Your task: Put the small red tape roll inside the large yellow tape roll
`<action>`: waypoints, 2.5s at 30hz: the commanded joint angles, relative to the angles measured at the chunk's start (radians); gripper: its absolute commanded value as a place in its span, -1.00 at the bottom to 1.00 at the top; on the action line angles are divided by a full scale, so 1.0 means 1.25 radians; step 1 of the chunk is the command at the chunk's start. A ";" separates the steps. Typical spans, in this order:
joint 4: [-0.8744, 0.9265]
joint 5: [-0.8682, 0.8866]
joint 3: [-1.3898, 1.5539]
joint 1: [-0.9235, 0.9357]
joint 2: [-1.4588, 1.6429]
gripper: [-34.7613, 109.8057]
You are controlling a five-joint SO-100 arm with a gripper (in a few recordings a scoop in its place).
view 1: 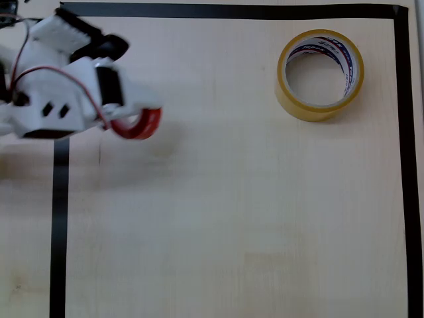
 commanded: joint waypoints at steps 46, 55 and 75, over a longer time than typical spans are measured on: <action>-0.110 0.082 -0.809 0.012 -0.645 -0.52; -0.110 0.083 -1.009 0.018 -0.788 -0.52; 0.082 0.076 -1.821 -0.006 -1.235 -0.52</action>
